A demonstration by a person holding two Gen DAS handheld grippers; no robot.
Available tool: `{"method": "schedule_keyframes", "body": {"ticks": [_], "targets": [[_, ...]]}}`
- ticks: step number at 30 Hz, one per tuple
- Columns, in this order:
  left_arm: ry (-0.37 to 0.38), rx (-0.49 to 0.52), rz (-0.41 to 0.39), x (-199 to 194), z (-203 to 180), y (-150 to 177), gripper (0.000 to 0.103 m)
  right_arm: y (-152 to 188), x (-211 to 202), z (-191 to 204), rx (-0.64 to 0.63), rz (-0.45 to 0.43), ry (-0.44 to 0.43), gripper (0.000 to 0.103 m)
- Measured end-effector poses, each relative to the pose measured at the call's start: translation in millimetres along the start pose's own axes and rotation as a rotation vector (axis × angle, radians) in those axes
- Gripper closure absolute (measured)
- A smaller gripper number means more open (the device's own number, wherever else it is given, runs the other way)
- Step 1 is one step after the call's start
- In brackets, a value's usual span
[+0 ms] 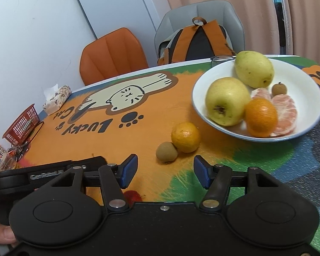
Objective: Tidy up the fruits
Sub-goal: 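Close the left gripper on a small red apple while the right gripper grasps another kiwi, then carry the red apple and kiwi to the plate and open both grippers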
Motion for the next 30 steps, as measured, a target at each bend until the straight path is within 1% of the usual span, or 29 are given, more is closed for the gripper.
{"method": "schedule_keyframes", "body": {"ticks": [7, 13, 14, 15, 16, 17, 23, 30], "targets": [[-0.040, -0.036, -0.014, -9.2, 27.5, -1.8, 0.079, 0.6, 19.9, 8.1, -0.008, 0.022, 0.017, 0.044], [-0.048, -0.051, -0.018, -13.2, 40.4, -2.9, 0.079, 1.8, 31.6, 11.3, -0.012, 0.026, 0.042, 0.048], [-0.049, -0.052, -0.019, -13.9, 41.7, -3.0, 0.079, 1.5, 32.7, 12.0, -0.012, 0.023, 0.048, 0.054], [-0.050, -0.054, -0.020, -14.5, 42.7, -3.3, 0.079, 1.0, 33.6, 12.3, -0.013, 0.020, 0.055, 0.066], [-0.050, -0.055, -0.022, -15.1, 43.1, -3.5, 0.079, 0.7, 34.6, 12.1, -0.012, 0.021, 0.061, 0.073], [-0.050, -0.056, -0.023, -15.4, 43.4, -3.4, 0.079, 0.5, 35.1, 11.3, -0.007, 0.026, 0.063, 0.074], [-0.044, -0.053, -0.031, -17.9, 38.2, -6.1, 0.079, 0.9, 27.2, 14.2, -0.023, 0.029, 0.040, 0.075], [-0.025, -0.025, -0.051, -21.5, 19.4, -14.6, 0.079, -8.5, 3.0, 11.4, -0.026, -0.013, 0.020, 0.075]]}}
Point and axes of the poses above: each gripper's, at about its wrist camera, not at the fingertips, and x roughly the way its jaws point, z to its left, y to its underside, the point moved 5 cm from there along x, roughly the way its jaws point, and after that the axes turned 15 degrees about x, right-handed, at the moved point
